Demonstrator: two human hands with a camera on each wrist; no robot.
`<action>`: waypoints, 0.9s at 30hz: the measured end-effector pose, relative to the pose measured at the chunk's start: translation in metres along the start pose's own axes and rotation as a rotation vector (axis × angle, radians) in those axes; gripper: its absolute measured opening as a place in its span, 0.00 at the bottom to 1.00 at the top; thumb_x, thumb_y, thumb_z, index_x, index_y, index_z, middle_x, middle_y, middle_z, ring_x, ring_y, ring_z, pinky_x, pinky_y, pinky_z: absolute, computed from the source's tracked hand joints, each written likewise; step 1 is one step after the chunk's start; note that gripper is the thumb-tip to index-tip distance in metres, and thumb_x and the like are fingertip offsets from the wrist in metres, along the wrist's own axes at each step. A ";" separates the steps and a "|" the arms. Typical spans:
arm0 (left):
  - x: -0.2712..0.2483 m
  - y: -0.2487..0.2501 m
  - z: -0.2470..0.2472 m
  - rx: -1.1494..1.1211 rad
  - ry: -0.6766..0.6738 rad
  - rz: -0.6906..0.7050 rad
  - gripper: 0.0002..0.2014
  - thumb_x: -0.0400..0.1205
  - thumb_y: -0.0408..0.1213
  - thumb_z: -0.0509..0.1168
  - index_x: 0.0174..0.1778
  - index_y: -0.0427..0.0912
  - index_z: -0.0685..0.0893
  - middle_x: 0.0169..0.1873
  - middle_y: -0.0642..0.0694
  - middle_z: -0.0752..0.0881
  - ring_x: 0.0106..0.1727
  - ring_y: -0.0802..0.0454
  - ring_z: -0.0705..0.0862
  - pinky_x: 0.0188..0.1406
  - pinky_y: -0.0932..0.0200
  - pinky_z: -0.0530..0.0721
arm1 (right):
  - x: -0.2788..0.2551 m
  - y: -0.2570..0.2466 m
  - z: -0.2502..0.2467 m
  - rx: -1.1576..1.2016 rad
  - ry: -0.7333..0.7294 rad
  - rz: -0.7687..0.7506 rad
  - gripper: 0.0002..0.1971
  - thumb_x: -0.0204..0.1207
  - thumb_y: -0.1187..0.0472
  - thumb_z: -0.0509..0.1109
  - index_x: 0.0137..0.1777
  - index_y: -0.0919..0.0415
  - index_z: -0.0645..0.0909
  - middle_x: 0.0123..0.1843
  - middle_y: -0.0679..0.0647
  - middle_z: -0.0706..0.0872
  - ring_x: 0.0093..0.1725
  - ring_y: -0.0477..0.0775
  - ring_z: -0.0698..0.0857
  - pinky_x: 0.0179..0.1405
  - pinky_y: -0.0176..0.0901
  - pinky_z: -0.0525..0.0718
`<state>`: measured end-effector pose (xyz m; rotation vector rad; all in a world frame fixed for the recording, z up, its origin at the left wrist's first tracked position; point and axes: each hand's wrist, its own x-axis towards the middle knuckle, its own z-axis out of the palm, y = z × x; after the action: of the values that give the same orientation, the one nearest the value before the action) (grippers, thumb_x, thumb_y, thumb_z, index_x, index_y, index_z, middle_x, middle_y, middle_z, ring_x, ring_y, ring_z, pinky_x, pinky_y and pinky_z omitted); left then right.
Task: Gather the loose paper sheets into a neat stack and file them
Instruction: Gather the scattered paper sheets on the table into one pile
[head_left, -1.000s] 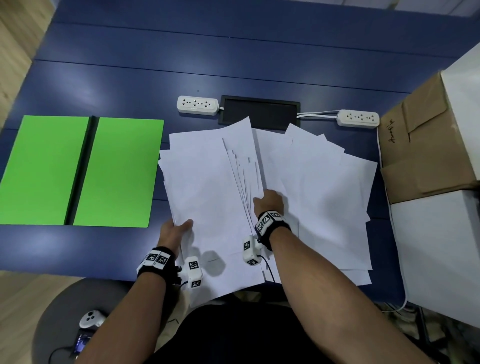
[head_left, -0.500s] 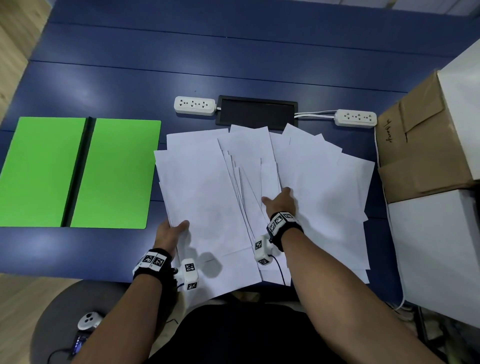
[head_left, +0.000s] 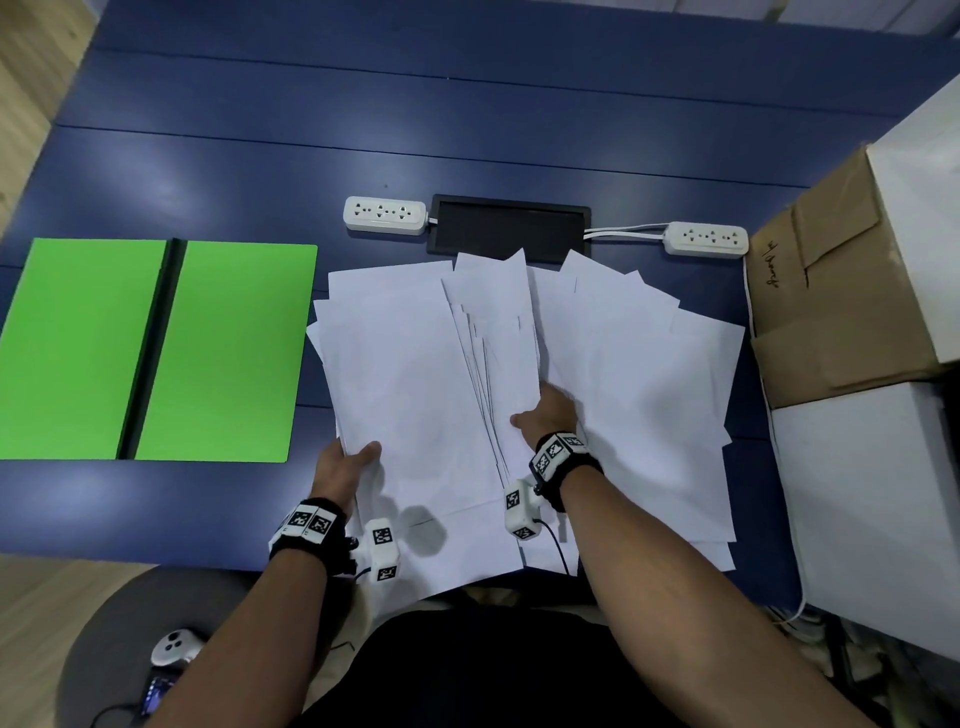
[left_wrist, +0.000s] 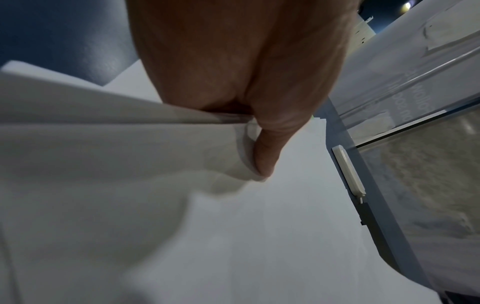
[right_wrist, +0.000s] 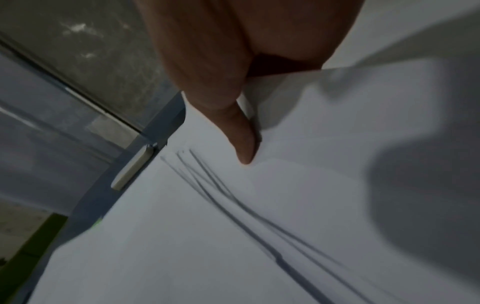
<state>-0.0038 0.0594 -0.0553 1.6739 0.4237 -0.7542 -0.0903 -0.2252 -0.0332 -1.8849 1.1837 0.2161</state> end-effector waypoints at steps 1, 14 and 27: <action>0.000 0.000 0.000 -0.001 0.004 0.002 0.13 0.85 0.24 0.67 0.65 0.32 0.84 0.53 0.34 0.90 0.49 0.40 0.88 0.48 0.53 0.86 | 0.002 0.002 -0.006 0.019 -0.004 -0.003 0.14 0.67 0.71 0.77 0.54 0.65 0.87 0.50 0.58 0.92 0.51 0.60 0.91 0.42 0.37 0.81; 0.000 0.008 0.001 0.010 0.039 -0.023 0.07 0.86 0.25 0.67 0.58 0.37 0.85 0.44 0.44 0.89 0.44 0.45 0.86 0.42 0.57 0.84 | -0.001 0.010 -0.146 0.190 0.217 -0.188 0.13 0.78 0.64 0.73 0.60 0.65 0.87 0.53 0.55 0.90 0.54 0.58 0.88 0.55 0.42 0.81; -0.001 0.022 0.006 -0.020 0.047 -0.115 0.11 0.85 0.47 0.70 0.57 0.43 0.84 0.40 0.44 0.86 0.41 0.43 0.83 0.38 0.55 0.80 | -0.009 -0.015 -0.095 0.432 0.045 -0.200 0.14 0.78 0.59 0.75 0.60 0.65 0.88 0.54 0.56 0.93 0.56 0.58 0.91 0.64 0.53 0.86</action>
<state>0.0077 0.0483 -0.0388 1.6615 0.5627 -0.7934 -0.1104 -0.2874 0.0373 -1.6141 0.9695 -0.1810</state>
